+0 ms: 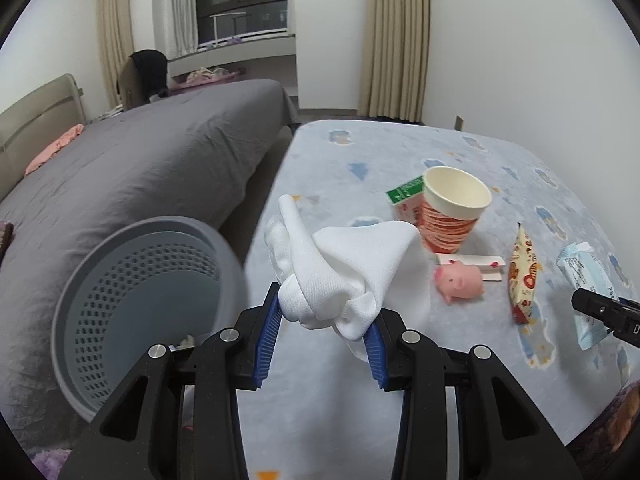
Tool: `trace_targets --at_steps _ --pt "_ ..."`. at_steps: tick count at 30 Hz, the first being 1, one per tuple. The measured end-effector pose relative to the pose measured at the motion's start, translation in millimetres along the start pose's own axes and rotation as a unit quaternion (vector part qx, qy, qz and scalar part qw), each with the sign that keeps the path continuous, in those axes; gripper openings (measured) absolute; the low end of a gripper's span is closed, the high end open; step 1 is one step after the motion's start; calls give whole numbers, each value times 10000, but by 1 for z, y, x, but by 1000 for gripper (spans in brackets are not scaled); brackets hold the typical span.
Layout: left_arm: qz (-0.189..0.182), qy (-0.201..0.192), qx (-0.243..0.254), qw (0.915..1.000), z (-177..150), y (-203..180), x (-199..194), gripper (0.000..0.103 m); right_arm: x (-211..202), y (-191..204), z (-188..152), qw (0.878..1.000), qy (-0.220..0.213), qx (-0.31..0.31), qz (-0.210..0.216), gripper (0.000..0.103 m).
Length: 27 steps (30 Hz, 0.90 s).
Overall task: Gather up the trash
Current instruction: 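Carry tissue and packet over the basket and open the left tool to drop the tissue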
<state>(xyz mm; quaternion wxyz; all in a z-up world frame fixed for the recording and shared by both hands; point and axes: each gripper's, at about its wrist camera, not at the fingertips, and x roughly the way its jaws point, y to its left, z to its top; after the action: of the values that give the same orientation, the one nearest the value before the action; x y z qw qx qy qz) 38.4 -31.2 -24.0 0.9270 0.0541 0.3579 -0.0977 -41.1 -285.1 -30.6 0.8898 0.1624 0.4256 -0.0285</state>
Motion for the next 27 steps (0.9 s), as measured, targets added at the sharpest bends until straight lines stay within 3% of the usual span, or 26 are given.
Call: trace_targets --at_steps 14,27 --pt "332 -119 -444 9984 -6 73 -31 38 8 109 16 9951 27 -799 576 53" --pt "733 40 -841 9938 6 134 -34 38 50 216 38 9763 249 -1619 1417 53"
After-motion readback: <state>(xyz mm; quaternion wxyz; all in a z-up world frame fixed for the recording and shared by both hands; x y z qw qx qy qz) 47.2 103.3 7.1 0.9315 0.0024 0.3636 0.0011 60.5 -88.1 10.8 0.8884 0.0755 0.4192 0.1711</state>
